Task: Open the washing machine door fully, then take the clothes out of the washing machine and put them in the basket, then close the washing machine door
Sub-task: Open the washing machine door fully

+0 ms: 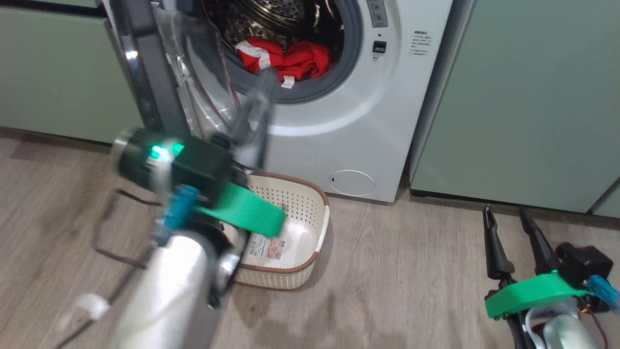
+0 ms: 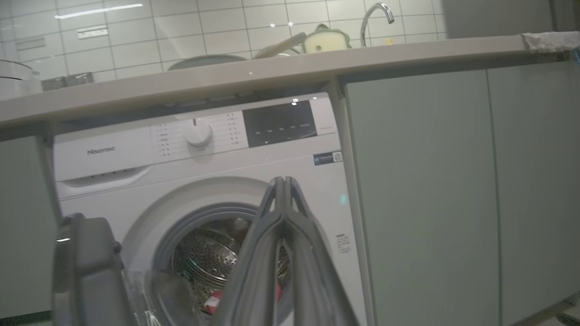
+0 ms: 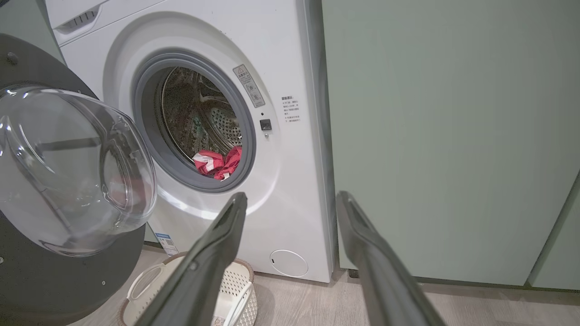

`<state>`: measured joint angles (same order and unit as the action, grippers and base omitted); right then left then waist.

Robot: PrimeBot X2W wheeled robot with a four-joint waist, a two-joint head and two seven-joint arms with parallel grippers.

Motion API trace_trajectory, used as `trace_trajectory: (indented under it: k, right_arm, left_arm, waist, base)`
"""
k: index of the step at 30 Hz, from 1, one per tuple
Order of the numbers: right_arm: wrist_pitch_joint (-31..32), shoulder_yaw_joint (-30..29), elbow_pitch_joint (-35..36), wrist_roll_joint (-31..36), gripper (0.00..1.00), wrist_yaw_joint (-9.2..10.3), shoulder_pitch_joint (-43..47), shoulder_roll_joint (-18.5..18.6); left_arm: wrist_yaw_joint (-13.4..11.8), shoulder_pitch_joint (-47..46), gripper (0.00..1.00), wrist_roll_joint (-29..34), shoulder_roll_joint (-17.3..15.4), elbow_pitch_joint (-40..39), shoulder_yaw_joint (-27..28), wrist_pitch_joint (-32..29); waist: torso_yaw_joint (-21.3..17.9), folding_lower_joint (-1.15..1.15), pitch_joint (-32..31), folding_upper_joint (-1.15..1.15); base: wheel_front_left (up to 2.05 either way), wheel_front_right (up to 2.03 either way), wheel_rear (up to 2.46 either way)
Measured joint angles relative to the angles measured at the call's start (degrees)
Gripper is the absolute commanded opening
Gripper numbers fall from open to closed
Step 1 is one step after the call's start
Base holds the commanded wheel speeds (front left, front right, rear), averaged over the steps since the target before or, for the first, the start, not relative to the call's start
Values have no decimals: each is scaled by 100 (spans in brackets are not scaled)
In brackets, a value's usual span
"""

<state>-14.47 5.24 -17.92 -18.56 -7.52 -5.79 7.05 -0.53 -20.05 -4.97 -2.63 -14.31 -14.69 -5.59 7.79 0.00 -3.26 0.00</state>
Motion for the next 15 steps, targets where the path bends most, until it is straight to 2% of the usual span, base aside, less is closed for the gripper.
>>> trace_trajectory:
  k: [2,9,15]
  right_arm:
    - [0,-11,-1,1,100,0,-1,5]
    - [0,-141,-13,1,100,0,-1,9]
    - [0,-208,-12,1,100,0,-1,9]
  left_arm:
    - [-9,93,0,-1,3,191,-337,0]
    - [-282,930,0,2,-8,1054,-1148,101]
    - [-553,1168,0,-62,-20,1983,-1371,459]
  waist:
    - [-43,0,20,0]
    - [-107,0,93,0]
    - [-67,0,142,0]
  base:
    - [0,0,0]
    - [0,0,0]
    - [0,0,0]
